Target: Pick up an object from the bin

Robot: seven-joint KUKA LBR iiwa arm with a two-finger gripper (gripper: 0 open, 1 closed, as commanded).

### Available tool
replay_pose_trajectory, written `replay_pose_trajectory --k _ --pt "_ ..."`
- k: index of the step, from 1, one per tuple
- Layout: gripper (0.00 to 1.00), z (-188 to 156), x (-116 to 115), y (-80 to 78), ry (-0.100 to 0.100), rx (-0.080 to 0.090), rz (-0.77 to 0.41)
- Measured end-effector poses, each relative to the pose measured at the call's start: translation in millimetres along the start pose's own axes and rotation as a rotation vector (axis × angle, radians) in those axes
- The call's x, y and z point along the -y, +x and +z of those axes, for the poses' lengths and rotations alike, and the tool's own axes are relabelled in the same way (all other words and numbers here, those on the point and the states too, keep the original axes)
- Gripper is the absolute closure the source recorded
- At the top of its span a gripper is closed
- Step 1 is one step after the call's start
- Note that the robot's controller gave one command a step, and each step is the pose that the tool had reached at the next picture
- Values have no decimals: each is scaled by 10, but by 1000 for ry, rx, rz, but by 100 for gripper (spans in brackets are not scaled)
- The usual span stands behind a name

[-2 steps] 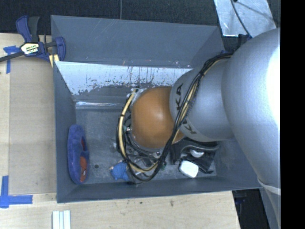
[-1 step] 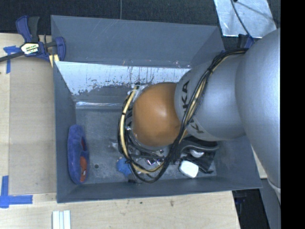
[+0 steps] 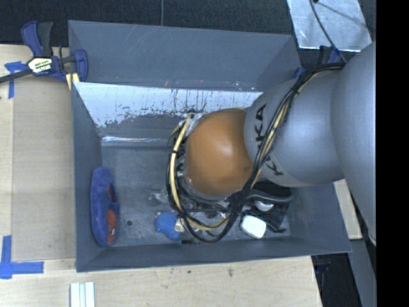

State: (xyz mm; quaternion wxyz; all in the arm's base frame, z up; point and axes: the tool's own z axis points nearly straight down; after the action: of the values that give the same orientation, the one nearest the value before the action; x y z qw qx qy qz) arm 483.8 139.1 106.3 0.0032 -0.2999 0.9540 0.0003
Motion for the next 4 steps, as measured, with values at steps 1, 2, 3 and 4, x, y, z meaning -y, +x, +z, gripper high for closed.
replay_pose_trajectory --k 1,2,3,4 --pt "0 358 -54 -61 -1 -11 -214" --pt "0 350 -45 -60 -1 -11 -210" --pt "100 338 -47 -74 -1 -8 -210" --pt "100 -310 -36 -98 1 2 -206"
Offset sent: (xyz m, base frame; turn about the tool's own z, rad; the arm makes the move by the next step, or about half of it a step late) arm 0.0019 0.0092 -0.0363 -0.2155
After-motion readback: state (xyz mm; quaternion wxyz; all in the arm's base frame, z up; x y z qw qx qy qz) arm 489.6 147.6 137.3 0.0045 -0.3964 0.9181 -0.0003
